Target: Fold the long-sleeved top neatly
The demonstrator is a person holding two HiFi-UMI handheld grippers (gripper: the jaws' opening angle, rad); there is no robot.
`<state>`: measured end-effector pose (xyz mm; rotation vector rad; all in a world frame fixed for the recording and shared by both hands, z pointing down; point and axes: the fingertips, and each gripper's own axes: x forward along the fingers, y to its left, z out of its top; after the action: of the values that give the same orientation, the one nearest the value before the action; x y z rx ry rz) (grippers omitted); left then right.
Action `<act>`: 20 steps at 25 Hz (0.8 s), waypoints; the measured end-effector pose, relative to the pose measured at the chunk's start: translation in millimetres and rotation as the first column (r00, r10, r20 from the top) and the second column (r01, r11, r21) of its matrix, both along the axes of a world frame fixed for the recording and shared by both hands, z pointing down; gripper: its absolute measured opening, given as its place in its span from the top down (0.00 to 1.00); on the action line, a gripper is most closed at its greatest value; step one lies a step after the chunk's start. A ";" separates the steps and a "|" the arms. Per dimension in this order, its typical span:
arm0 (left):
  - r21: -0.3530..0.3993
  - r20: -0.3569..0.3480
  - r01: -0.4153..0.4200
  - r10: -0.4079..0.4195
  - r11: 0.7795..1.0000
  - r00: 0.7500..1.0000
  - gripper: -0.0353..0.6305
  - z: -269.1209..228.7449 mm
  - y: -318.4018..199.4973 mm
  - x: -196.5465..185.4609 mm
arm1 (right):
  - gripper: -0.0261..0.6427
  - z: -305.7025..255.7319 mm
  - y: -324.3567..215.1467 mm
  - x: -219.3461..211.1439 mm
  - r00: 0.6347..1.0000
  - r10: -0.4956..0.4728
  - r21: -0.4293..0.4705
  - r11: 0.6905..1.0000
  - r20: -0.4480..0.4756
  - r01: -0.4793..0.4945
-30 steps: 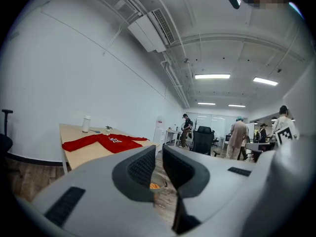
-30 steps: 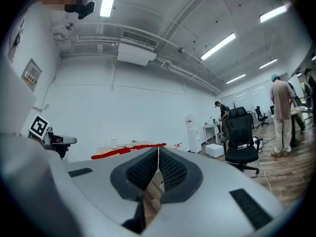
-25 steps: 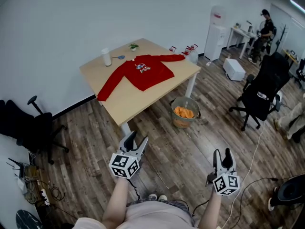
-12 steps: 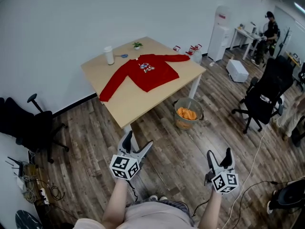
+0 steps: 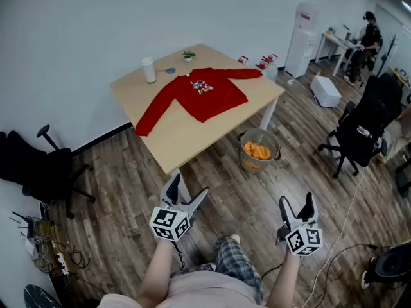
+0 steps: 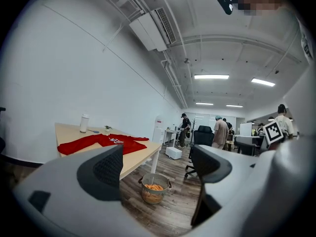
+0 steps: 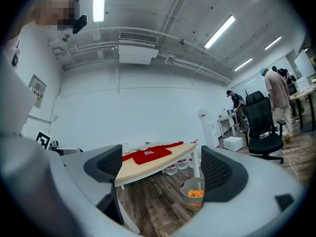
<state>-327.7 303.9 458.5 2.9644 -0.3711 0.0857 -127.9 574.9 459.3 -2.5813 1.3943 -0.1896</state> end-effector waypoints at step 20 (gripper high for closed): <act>-0.001 -0.035 0.326 -0.326 0.945 0.945 0.31 0.9 -212.7 191.8 | 0.25 10.8 -257.8 281.8 0.969 -0.245 -0.030 0.969 0.001 0.245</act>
<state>-135.9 91.2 459.4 2.8577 -0.8507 -0.0063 153.9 317.1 470.1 -2.4251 1.7227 -0.2456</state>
